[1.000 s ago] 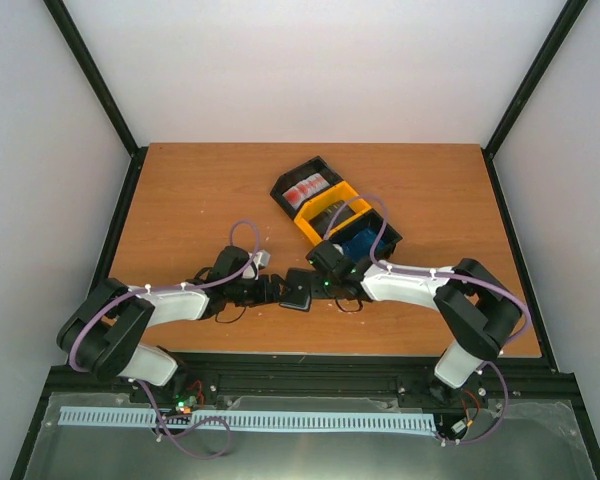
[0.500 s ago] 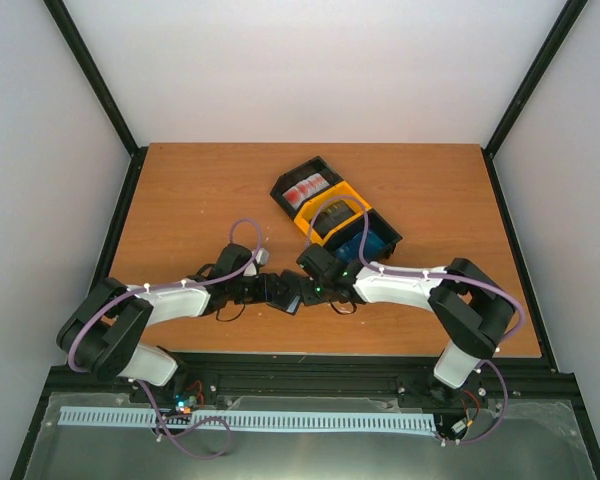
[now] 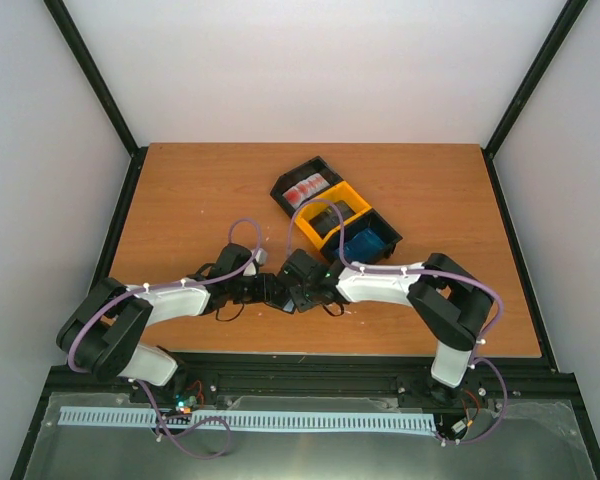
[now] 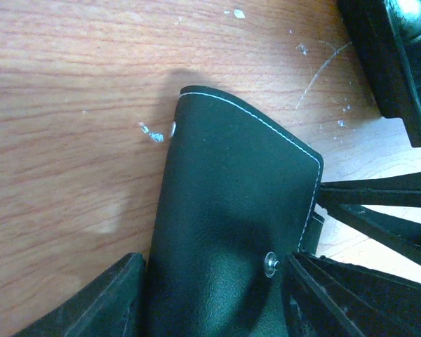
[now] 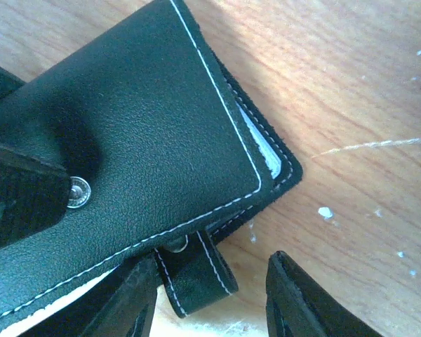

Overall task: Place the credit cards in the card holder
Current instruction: Close the card holder at the center of the board.

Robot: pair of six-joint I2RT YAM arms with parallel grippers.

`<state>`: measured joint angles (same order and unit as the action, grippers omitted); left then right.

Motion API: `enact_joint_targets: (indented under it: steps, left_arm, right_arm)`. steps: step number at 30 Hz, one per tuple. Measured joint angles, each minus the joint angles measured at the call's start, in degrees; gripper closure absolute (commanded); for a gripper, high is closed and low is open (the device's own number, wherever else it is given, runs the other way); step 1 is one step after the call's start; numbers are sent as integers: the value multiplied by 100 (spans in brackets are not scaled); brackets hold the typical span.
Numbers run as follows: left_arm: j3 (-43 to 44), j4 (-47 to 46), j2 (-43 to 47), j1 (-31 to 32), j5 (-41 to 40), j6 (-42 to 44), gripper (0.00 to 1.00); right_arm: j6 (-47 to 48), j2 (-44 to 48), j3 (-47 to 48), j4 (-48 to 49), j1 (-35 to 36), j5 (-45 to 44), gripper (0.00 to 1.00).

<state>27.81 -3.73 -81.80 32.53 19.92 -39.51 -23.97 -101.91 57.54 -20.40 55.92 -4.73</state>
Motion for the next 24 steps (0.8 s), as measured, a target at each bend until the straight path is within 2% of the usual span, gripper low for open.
enact_joint_targets:
  steps: [6, 14, 20, 24]
  left_arm:
    - [0, 11, 0, 0, -57, -2, 46]
    - [4, 33, 0, 0, -153, -37, 47]
    - [7, 33, 22, 0, -127, -39, 43]
    - [9, 33, 33, 0, -57, -39, 40]
  right_arm:
    - [-245, -66, 116, -205, 234, -909, 61]
    - [-1351, -28, 116, -767, 260, -2247, 64]
    - [-2127, 302, 109, -1246, 260, -2590, 64]
    - [-2455, 728, -4, -1366, 260, -2603, 59]
